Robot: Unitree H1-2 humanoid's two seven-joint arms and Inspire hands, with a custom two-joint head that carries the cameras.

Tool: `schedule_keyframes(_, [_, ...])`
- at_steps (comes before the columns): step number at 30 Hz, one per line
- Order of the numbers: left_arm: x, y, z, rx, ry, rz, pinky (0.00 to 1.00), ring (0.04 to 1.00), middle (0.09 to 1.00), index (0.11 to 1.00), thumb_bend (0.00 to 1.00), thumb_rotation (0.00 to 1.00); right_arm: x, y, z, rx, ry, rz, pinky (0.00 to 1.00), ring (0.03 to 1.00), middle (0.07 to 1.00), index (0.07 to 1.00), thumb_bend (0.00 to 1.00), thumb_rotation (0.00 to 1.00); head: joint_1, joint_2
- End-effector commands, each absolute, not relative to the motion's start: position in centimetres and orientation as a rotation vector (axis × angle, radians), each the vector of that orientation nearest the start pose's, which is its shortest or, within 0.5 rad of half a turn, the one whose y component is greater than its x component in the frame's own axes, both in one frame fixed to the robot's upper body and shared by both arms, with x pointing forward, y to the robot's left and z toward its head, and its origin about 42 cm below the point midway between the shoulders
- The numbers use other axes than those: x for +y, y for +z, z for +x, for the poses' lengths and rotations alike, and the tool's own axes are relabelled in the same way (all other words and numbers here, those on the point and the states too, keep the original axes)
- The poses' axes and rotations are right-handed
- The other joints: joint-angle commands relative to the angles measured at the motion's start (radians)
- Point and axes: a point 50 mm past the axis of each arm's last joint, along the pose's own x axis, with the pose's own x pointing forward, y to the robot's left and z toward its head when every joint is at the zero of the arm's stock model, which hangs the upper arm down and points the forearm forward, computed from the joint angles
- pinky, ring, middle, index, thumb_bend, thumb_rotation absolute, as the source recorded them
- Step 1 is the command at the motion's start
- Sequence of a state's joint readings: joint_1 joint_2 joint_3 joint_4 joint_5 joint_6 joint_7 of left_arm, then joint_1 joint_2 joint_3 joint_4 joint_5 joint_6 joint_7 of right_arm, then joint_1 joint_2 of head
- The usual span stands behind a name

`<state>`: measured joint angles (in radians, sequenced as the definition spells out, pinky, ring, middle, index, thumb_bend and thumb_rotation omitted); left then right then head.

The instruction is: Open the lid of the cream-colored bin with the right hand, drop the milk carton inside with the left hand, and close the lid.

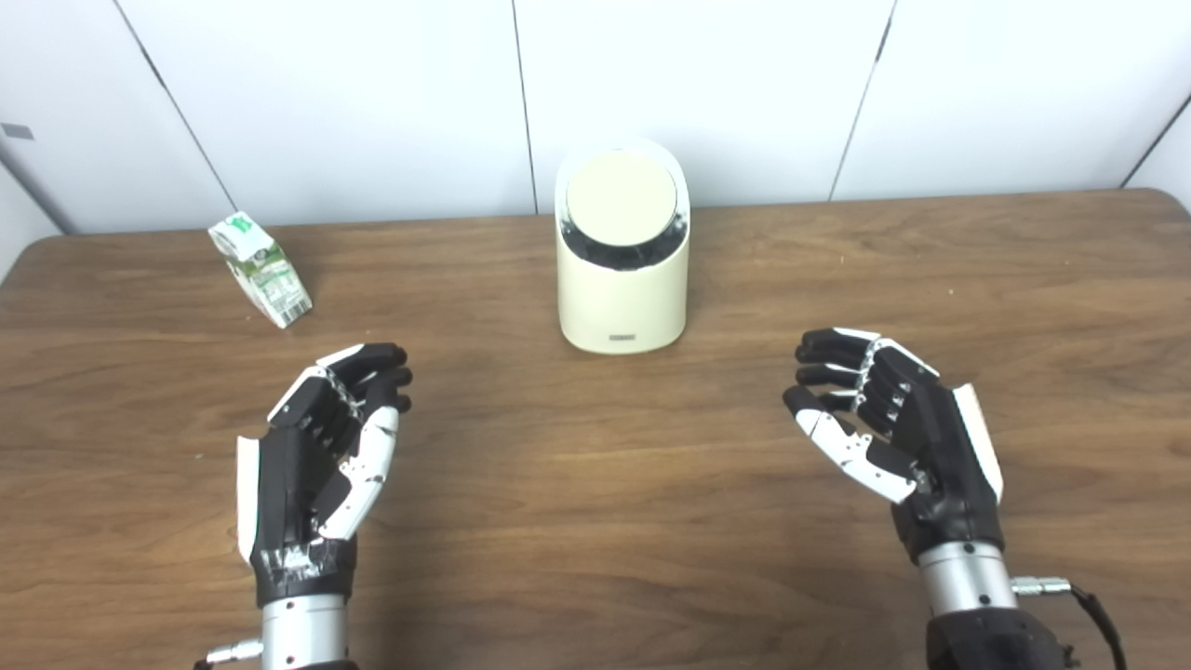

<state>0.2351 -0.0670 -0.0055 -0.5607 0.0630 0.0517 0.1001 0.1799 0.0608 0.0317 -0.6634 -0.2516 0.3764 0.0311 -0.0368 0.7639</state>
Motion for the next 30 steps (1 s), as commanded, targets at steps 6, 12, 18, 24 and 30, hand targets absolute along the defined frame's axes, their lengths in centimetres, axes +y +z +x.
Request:
schedule_keyframes(6, [21.9,18.1,17.1,-0.234,0.228,0.007,0.59,0.660,0.681,0.668,0.31,0.29,-21.0,21.3,19.6,-0.140,-0.102,-0.192,0.51,0.635,0.659,0.627,0.28,0.14,-0.001,0.000])
schedule_keyframes(12, [21.8,18.2,17.0,-0.230,0.221,-0.001,0.60,0.663,0.684,0.672,0.30,0.28,-21.0,21.3,19.6,-0.142,-0.108,-0.193,0.51,0.629,0.651,0.623,0.28,0.12,-0.001,0.001])
schedule_keyframes(18, [21.9,18.3,17.0,-0.227,0.220,0.003,0.60,0.667,0.687,0.673,0.30,0.28,-21.0,21.3,19.6,-0.143,-0.105,-0.190,0.51,0.627,0.656,0.627,0.28,0.14,-0.007,0.000])
schedule_keyframes(24, [22.0,18.0,17.2,-0.223,0.218,0.010,0.60,0.665,0.688,0.673,0.31,0.30,-20.7,21.1,19.8,-0.162,-0.067,-0.280,0.53,0.637,0.670,0.650,0.29,0.15,-0.022,-0.007])
schedule_keyframes(30, [22.4,16.7,17.9,-0.215,0.215,0.007,0.60,0.665,0.685,0.670,0.31,0.30,-19.9,20.5,20.9,-0.190,0.041,-0.475,0.57,0.686,0.725,0.727,0.32,0.55,-0.017,-0.043])
